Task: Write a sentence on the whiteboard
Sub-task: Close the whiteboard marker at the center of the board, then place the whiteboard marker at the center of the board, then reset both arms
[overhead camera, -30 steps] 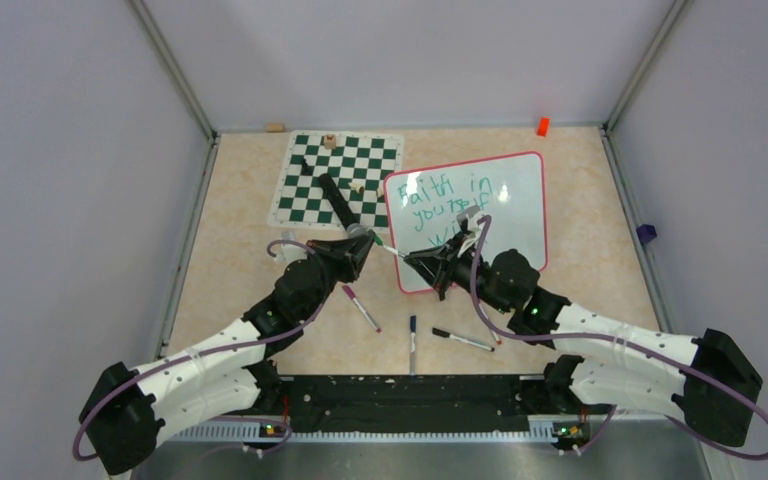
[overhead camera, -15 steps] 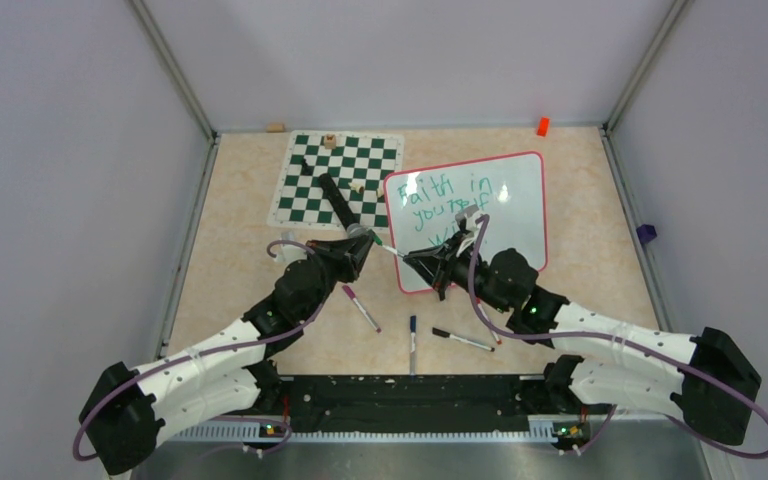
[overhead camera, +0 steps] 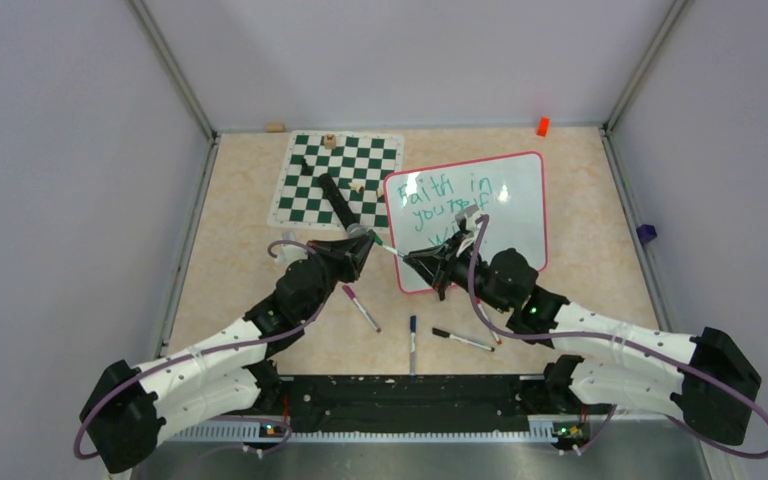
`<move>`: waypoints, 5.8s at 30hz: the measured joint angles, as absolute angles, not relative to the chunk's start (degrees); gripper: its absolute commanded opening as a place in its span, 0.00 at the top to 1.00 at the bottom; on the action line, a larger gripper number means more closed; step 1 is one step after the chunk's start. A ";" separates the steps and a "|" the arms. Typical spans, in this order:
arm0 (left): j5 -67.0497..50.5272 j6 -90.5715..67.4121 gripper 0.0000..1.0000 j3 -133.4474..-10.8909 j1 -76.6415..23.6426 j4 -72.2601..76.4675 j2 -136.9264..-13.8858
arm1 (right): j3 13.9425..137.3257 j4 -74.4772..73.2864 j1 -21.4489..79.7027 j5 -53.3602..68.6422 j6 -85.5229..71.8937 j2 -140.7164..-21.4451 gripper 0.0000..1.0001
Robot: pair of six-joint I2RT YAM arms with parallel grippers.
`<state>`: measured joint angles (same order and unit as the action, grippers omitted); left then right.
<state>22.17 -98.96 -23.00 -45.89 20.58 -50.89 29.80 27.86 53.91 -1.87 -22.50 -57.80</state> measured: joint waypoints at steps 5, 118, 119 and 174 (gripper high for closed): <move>22.20 -99.11 1.00 -22.98 -45.89 20.99 -51.22 | 29.80 27.86 53.91 -1.87 -22.48 -57.80 1.00; 34.11 -56.01 0.07 -27.05 -61.56 -16.56 -35.48 | 16.73 6.04 46.09 6.70 -35.62 -52.73 0.80; 34.09 -55.35 0.07 -27.09 -61.56 -16.88 -36.51 | 16.60 6.50 46.04 6.68 -35.68 -53.60 0.64; 17.02 1.39 0.06 -12.84 -2.63 62.54 -83.79 | 6.39 62.61 0.62 -13.21 -5.26 -76.31 0.08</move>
<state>17.02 1.39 -12.84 -2.63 62.54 -83.79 6.39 62.61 0.62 -13.21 -5.26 -76.31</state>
